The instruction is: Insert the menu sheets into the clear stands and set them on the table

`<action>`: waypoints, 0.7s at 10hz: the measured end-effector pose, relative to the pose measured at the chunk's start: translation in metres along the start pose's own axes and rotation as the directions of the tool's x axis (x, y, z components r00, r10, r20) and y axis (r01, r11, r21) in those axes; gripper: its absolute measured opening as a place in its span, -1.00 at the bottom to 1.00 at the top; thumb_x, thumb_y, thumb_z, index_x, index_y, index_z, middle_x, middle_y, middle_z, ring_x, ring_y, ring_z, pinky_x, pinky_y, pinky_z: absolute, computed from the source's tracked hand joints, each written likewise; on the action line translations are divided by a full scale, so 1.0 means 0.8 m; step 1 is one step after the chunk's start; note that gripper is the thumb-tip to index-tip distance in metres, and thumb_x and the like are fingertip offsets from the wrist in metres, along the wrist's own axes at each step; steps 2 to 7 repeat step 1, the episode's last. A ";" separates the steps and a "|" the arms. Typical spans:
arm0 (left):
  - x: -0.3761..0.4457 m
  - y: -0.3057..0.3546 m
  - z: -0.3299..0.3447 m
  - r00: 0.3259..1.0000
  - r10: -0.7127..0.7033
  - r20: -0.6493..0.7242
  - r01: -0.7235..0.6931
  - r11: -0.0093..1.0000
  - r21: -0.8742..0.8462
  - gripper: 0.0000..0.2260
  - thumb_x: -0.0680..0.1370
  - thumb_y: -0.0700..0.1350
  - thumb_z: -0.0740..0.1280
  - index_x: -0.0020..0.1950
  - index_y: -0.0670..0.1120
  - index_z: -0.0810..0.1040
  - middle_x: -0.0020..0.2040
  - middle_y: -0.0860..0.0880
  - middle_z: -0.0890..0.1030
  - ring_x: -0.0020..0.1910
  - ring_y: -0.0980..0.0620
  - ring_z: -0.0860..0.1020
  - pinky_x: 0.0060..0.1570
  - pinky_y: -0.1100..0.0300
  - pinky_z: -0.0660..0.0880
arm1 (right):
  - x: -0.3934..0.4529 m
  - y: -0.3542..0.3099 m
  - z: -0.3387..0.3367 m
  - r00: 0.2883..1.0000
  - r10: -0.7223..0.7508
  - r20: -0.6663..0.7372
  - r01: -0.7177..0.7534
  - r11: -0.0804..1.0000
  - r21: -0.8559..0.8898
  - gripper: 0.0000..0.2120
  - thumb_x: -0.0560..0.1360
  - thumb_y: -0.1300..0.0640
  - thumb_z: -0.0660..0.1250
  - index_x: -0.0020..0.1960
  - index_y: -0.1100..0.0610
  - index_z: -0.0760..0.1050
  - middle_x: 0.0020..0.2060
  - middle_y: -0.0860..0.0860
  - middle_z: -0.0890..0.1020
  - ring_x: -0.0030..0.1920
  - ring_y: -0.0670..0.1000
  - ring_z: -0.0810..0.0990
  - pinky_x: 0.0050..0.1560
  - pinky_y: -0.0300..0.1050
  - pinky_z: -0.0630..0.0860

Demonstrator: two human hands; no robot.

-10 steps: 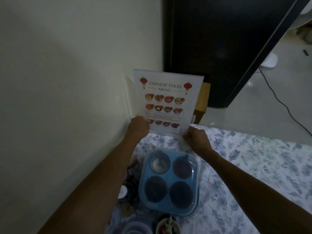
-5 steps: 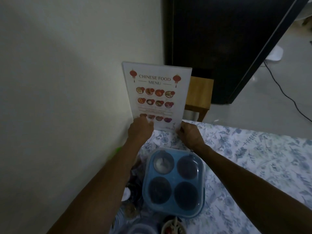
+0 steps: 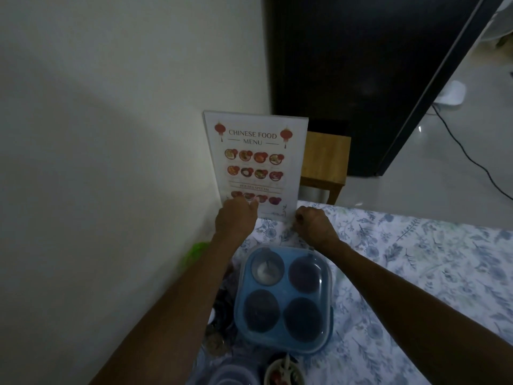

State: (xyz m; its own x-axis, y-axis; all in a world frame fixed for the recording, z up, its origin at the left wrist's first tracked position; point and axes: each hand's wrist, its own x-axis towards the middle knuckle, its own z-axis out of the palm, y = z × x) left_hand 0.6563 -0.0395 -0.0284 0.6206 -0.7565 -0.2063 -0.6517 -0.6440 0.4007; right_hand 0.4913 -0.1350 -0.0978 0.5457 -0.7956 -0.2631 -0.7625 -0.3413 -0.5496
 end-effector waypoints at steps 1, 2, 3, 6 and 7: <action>-0.011 0.010 -0.003 1.000 -0.018 -0.005 0.018 1.000 0.016 -0.51 0.66 0.16 0.11 0.22 -0.23 0.56 0.13 -0.24 0.65 0.10 -0.24 0.62 0.04 0.00 0.53 | -0.006 0.002 -0.004 1.000 0.017 -0.025 -0.017 1.000 0.010 -0.81 0.54 0.17 0.33 0.11 0.21 0.61 0.10 0.16 0.68 0.05 0.14 0.65 0.02 -0.12 0.54; -0.011 0.010 -0.003 1.000 -0.018 -0.005 0.018 1.000 0.016 -0.51 0.66 0.16 0.11 0.22 -0.23 0.56 0.13 -0.24 0.65 0.10 -0.24 0.62 0.04 0.00 0.53 | -0.006 0.002 -0.004 1.000 0.017 -0.025 -0.017 1.000 0.010 -0.81 0.54 0.17 0.33 0.11 0.21 0.61 0.10 0.16 0.68 0.05 0.14 0.65 0.02 -0.12 0.54; -0.011 0.010 -0.003 1.000 -0.018 -0.005 0.018 1.000 0.016 -0.51 0.66 0.16 0.11 0.22 -0.23 0.56 0.13 -0.24 0.65 0.10 -0.24 0.62 0.04 0.00 0.53 | -0.006 0.002 -0.004 1.000 0.017 -0.025 -0.017 1.000 0.010 -0.81 0.54 0.17 0.33 0.11 0.21 0.61 0.10 0.16 0.68 0.05 0.14 0.65 0.02 -0.12 0.54; -0.011 0.010 -0.003 1.000 -0.018 -0.005 0.018 1.000 0.016 -0.51 0.66 0.16 0.11 0.22 -0.23 0.56 0.13 -0.24 0.65 0.10 -0.24 0.62 0.04 0.00 0.53 | -0.006 0.002 -0.004 1.000 0.017 -0.025 -0.017 1.000 0.010 -0.81 0.54 0.17 0.33 0.11 0.21 0.61 0.10 0.16 0.68 0.05 0.14 0.65 0.02 -0.12 0.54; -0.011 0.010 -0.003 1.000 -0.018 -0.005 0.018 1.000 0.016 -0.51 0.66 0.16 0.11 0.22 -0.23 0.56 0.13 -0.24 0.65 0.10 -0.24 0.62 0.04 0.00 0.53 | -0.006 0.002 -0.004 1.000 0.017 -0.025 -0.017 1.000 0.010 -0.81 0.54 0.17 0.33 0.11 0.21 0.61 0.10 0.16 0.68 0.05 0.14 0.65 0.02 -0.12 0.54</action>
